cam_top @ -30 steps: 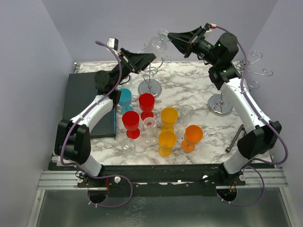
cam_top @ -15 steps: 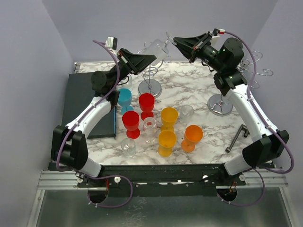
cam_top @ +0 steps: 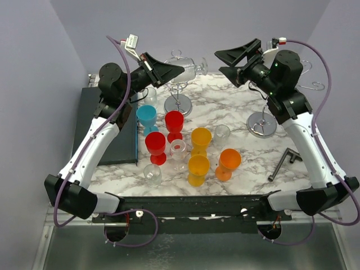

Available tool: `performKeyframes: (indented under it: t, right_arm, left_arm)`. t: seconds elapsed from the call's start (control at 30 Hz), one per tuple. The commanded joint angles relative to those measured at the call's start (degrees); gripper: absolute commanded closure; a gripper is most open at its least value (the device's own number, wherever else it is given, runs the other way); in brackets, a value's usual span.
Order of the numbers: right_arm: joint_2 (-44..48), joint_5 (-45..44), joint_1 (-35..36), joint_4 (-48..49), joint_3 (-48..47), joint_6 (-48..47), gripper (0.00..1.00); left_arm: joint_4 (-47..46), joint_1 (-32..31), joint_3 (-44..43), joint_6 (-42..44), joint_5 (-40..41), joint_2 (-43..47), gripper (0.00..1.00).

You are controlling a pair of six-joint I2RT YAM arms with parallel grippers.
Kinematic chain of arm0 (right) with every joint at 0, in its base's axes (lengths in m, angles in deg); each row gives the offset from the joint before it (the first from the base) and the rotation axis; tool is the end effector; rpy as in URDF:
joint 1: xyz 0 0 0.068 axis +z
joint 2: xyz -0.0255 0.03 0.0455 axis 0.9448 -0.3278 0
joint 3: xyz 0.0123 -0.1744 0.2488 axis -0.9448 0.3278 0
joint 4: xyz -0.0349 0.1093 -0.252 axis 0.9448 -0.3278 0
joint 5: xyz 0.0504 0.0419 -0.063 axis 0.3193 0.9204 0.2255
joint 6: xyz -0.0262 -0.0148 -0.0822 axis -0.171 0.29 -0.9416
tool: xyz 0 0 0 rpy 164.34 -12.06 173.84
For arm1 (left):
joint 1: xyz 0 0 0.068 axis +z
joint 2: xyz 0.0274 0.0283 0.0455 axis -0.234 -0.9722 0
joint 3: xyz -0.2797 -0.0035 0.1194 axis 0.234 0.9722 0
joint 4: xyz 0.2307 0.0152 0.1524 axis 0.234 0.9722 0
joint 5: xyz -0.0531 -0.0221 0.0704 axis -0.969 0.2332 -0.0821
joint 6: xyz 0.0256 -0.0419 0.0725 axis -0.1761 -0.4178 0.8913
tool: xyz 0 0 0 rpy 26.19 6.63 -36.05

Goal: Take the wine glass off the wine glass rack
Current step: Place the wine glass at the center of the board.

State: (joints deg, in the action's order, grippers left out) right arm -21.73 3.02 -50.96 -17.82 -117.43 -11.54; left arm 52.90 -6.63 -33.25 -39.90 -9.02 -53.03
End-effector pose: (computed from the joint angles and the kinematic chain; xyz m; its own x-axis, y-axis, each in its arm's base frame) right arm 0.3231 0.1424 0.5228 -0.5662 0.7390 -0.3652 -0.2349 0.2800 0.9308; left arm 0.3024 -0.1593 0.5220 -0.5652 -0.5779 -0.5887 0.6508 0.1261 -0.7487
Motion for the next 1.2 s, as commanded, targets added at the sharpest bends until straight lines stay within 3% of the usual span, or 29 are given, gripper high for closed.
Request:
performKeyframes:
  t: [0.0, 0.07, 0.47, 0.87, 1.17]
  right_arm:
    - [3.46, -7.14, -0.13, -8.38, -2.21, -11.16, 0.08]
    - [3.33, -7.88, -0.15, -11.27, -3.93, -14.18, 0.0]
    - [2.85, -10.37, -0.15, -19.36, -8.19, -26.67, 0.0]
    - [0.97, -9.72, -0.17, -21.56, -8.6, -30.42, 0.0]
    - [2.13, -11.04, -0.17, -21.55, -7.09, -30.89, 0.0]
  left_arm:
    - [25.5, -0.13, -5.6, 11.77, 2.08, 2.92, 1.0]
    - [31.69, -0.43, -6.95, 14.59, 2.48, 3.54, 1.0]
    - [61.98, -6.35, -9.42, 27.02, 12.12, 10.46, 1.0]
    - [77.79, -13.56, -5.74, 31.81, 13.39, 16.64, 1.0]
    - [83.65, -18.34, -2.08, 34.14, 16.23, 17.41, 1.0]
